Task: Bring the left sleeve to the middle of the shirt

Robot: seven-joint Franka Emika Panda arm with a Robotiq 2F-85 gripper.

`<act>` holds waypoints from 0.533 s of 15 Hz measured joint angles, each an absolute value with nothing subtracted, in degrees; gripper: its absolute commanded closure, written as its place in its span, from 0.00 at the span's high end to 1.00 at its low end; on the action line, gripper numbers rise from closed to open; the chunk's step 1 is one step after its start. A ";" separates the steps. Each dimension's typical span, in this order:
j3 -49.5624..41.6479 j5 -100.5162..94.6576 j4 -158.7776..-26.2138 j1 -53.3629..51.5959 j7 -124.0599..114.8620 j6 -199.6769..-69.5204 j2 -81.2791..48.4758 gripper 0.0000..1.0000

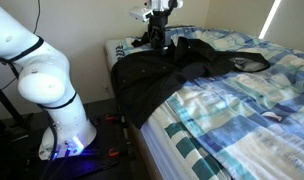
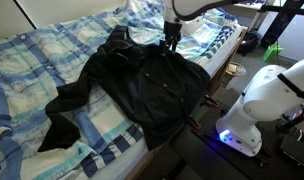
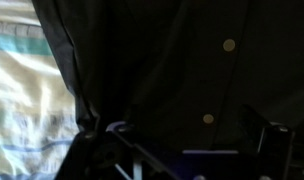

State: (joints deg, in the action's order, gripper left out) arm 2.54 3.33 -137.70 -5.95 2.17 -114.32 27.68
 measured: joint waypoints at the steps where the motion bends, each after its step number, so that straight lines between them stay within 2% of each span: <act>1: 2.71 3.33 -136.12 -6.49 2.61 -115.48 25.98 1.00; 8: 3.77 3.16 -123.70 -8.58 11.08 -117.74 15.52 1.00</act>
State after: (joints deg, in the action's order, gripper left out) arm 3.77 3.16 -123.70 -8.58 11.08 -117.74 15.52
